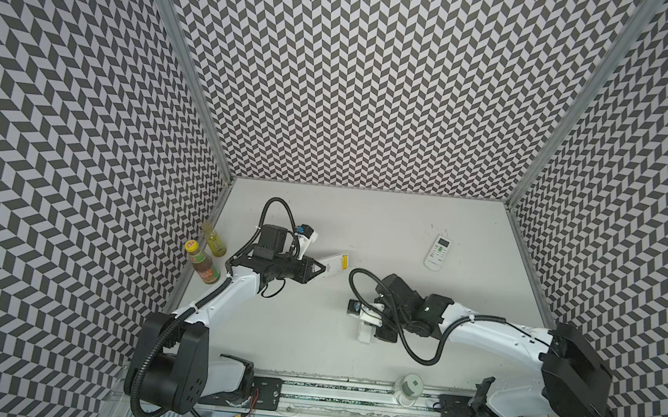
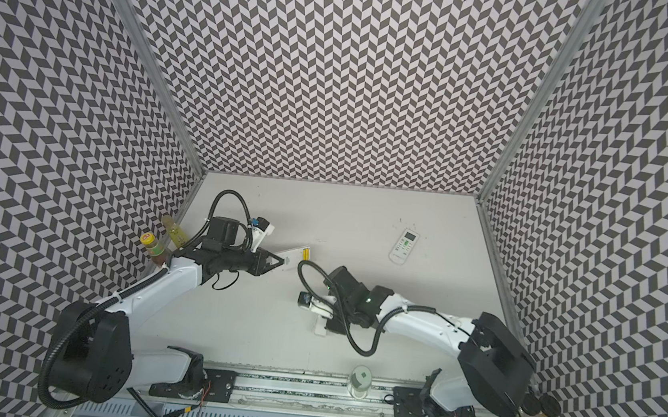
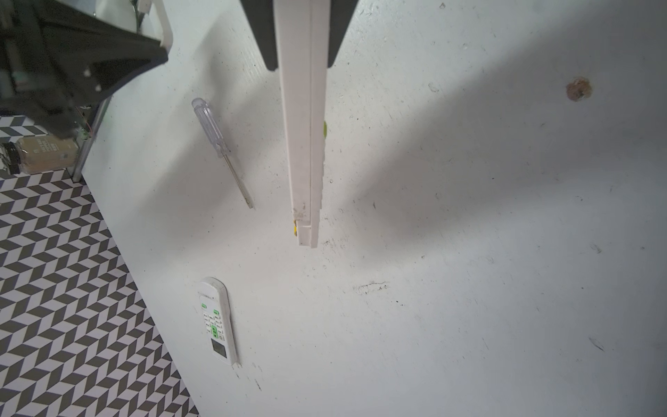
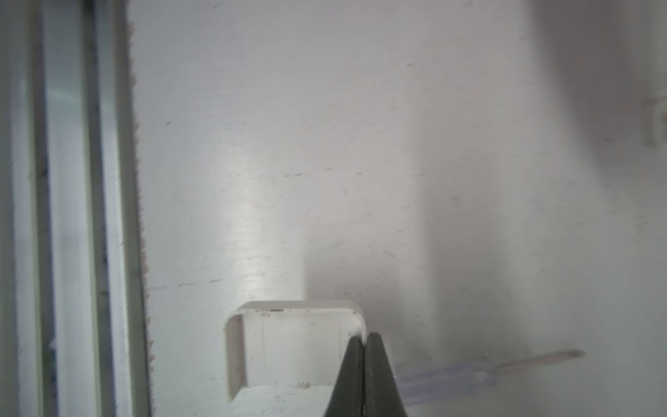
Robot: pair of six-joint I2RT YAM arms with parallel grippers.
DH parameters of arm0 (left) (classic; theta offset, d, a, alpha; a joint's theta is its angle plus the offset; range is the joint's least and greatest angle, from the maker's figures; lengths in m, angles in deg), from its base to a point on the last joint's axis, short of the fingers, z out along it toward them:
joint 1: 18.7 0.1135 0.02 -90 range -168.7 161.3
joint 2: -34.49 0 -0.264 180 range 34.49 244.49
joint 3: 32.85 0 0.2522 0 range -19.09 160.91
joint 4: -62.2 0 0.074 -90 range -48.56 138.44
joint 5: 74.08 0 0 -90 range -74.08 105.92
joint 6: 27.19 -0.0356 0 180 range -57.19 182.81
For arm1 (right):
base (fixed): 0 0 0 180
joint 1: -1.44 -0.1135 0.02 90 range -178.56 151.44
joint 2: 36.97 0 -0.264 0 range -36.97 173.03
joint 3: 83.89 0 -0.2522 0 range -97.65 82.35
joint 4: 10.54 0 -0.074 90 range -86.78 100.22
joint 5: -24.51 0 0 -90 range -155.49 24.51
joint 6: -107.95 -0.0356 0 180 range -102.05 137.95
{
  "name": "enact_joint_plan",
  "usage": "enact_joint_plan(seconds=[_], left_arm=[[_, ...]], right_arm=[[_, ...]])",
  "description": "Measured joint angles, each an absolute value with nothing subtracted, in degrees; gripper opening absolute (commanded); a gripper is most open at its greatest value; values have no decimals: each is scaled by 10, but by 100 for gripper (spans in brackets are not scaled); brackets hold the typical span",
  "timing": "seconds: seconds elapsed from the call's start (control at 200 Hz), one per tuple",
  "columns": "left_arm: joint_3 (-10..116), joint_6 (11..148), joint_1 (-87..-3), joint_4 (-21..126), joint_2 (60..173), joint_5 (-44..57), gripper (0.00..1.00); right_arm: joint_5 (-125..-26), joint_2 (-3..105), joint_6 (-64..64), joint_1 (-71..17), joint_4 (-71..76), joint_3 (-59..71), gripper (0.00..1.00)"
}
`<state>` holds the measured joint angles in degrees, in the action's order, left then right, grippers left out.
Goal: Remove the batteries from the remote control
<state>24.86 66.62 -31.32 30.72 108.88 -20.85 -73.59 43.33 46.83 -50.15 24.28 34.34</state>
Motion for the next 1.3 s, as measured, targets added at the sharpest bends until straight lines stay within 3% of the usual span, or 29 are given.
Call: enact_joint_plan(seconds=[0.295,0.456,0.741,1.297], left_arm=[[249,692,-350,314,1104,-230,0],[249,714,-364,320,1137,-247,0],[249,753,-370,326,1184,-263,1],[267,755,-372,325,1247,-306,8]], right_arm=[[-644,373,289,-353,191,340,0],[-607,362,212,-319,182,361,0],[-618,409,99,-197,230,368,0],[-578,479,52,-141,268,375,4]])
